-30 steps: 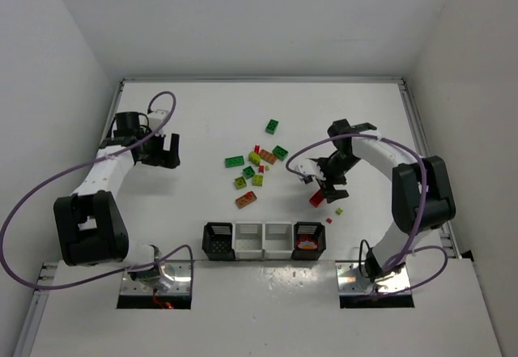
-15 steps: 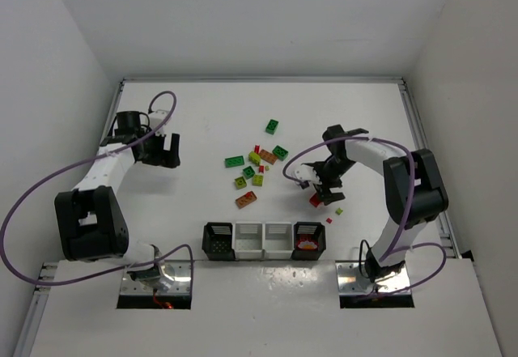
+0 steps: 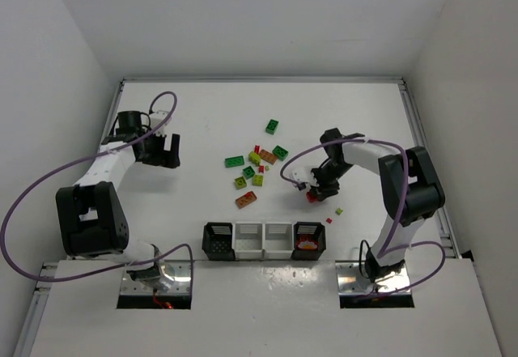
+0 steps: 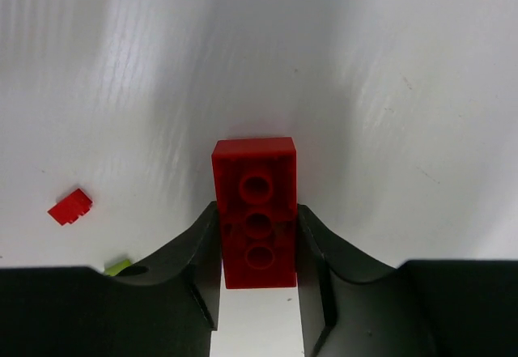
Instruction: Sort the legos into containers by color
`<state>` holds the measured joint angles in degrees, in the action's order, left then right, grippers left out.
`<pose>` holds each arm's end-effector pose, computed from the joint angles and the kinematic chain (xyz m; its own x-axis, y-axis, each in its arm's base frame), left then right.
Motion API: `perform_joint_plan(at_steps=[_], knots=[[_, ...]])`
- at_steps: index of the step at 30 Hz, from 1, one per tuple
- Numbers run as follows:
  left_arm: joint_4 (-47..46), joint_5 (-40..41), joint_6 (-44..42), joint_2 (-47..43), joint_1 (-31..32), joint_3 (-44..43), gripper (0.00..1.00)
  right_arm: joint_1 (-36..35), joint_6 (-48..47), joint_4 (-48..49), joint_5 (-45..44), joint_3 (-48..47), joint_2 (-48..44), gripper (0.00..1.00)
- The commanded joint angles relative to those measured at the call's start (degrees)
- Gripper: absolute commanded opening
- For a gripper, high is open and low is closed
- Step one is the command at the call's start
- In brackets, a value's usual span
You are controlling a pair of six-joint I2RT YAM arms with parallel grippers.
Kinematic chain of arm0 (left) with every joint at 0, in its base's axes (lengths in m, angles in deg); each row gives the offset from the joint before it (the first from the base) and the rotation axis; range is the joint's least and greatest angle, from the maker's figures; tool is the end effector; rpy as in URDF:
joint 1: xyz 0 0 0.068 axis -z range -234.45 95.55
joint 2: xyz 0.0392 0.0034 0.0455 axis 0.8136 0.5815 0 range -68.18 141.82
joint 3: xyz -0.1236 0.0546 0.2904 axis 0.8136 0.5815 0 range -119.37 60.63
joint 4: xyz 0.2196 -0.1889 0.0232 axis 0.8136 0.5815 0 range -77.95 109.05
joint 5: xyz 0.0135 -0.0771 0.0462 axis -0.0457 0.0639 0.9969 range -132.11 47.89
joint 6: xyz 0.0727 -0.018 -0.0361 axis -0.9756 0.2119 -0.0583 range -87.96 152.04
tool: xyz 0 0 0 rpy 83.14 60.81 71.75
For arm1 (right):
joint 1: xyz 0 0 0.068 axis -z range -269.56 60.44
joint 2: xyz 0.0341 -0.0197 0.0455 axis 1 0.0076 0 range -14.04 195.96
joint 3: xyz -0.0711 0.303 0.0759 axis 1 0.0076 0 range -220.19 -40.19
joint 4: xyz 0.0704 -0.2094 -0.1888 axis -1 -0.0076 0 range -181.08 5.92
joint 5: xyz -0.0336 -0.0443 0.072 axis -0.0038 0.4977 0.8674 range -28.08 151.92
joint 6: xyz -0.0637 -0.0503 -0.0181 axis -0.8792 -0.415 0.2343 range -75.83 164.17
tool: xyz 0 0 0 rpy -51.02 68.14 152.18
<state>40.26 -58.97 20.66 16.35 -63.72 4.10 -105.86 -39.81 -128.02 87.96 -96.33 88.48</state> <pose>0.3407 0.0343 0.2291 -0.8031 0.0602 -0.5928 0.1668 0.9778 -0.1266 0.2989 0.1206 0.1213 0.1477 -0.8878 -0.4360 -0.9807 -0.1886 0.0517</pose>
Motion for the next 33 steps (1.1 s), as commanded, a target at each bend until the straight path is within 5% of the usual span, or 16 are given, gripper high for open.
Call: perform_joint_plan(at_steps=[1, 11, 15, 19, 33], knots=[[-0.3, 0.3, 0.0, -0.6, 0.5, -1.7, 1.0, -0.3, 4.4, 4.2, 0.7, 0.9, -0.7, 0.15], [-1.3, 0.3, 0.0, -2.3, 0.5, 0.0, 1.0, 1.4, 23.2, -12.5, 11.6, -18.6, -17.2, 0.05], [-1.3, 0.3, 0.5, -2.9, 0.5, 0.0, 1.0, 0.4, 22.6, -29.7, 15.4, -25.6, -19.1, 0.03], [-1.3, -0.3, 1.0, -3.5, 0.5, 0.0, 1.0, -2.4, 21.4, -36.8, 16.8, -24.2, -22.7, 0.03], [-1.3, -0.8, 1.5, -5.1, 1.0, 0.5, 1.0, -19.1, 29.6, -34.9, 17.9, -11.1, -31.3, 0.06]])
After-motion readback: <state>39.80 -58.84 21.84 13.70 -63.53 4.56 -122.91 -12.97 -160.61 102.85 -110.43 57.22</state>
